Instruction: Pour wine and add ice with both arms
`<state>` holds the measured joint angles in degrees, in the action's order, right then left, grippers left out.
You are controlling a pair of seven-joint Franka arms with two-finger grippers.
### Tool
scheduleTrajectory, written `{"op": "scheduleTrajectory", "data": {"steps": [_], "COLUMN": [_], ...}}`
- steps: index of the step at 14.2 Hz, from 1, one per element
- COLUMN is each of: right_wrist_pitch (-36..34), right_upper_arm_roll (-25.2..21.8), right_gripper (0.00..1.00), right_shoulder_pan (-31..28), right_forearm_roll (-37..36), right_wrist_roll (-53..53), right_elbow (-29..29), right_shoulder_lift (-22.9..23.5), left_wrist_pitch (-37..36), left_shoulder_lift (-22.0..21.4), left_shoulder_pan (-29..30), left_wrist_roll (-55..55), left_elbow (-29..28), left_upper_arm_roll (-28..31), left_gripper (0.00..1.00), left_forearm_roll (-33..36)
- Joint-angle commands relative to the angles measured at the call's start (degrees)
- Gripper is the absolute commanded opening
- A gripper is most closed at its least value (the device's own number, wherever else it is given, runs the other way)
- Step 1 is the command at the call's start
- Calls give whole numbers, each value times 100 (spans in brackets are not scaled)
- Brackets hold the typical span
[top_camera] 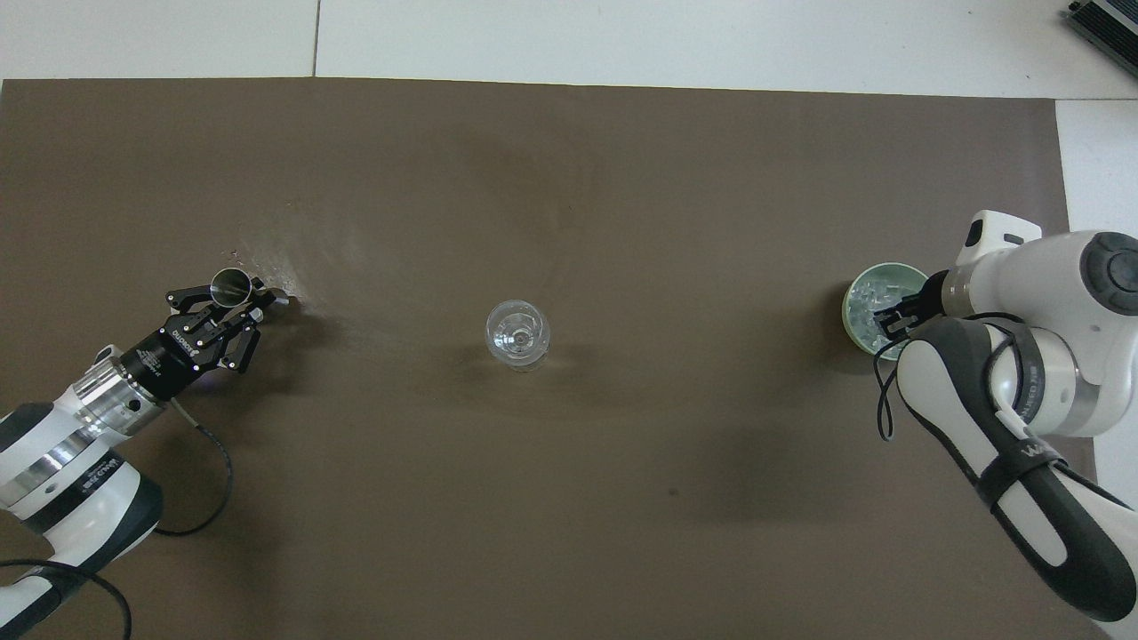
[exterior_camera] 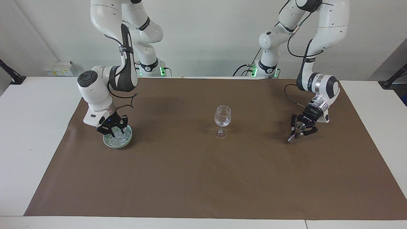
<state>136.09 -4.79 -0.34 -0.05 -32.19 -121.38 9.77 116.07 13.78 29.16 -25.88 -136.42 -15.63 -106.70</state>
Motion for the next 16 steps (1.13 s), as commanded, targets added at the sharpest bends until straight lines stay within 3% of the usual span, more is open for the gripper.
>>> {"op": "scheduleTrajectory", "data": {"steps": [1, 3, 5, 8, 9, 10, 14, 15, 16], "right_wrist_pitch": [137, 137, 146, 128, 120, 93, -510, -713, -846], "right_upper_arm_roll": [31, 31, 31, 40, 40, 40, 39, 40, 48], "right_gripper": [45, 43, 34, 3, 0, 0, 0, 0, 0], "right_shoulder_pan": [-89, -89, -89, -89, -97, -97, -89, -80, -62], "right_forearm_roll": [32, 32, 32, 32, 32, 40, 58, 76, 76], "right_wrist_roll": [-165, -148, -156, -130, -121, -104, 27, 254, 500], "right_elbow": [-61, -62, -61, -44, -26, 9, 499, 623, 711], "right_shoulder_lift": [8, 25, 25, 34, 43, 52, -9, -71, -141], "left_wrist_pitch": [169, 222, 231, 310, 319, 319, 319, 319, 319], "left_shoulder_lift": [54, 89, 89, 89, 89, 89, 89, 89, 89], "left_shoulder_pan": [-147, -147, -130, -121, -112, -86, -51, -33, -33], "left_wrist_roll": [-32, -32, -40, -40, -40, -40, -49, -49, -23], "left_elbow": [1, 10, 10, 19, 19, 19, 45, 63, 54], "left_upper_arm_roll": [43, 43, 43, 51, 51, 51, 51, 51, 51], "left_gripper": [0, 0, 0, 0, 20, 61, 68, 91, 100], "left_forearm_roll": [-149, -149, -149, -149, -149, -149, -149, -132, -123]}}
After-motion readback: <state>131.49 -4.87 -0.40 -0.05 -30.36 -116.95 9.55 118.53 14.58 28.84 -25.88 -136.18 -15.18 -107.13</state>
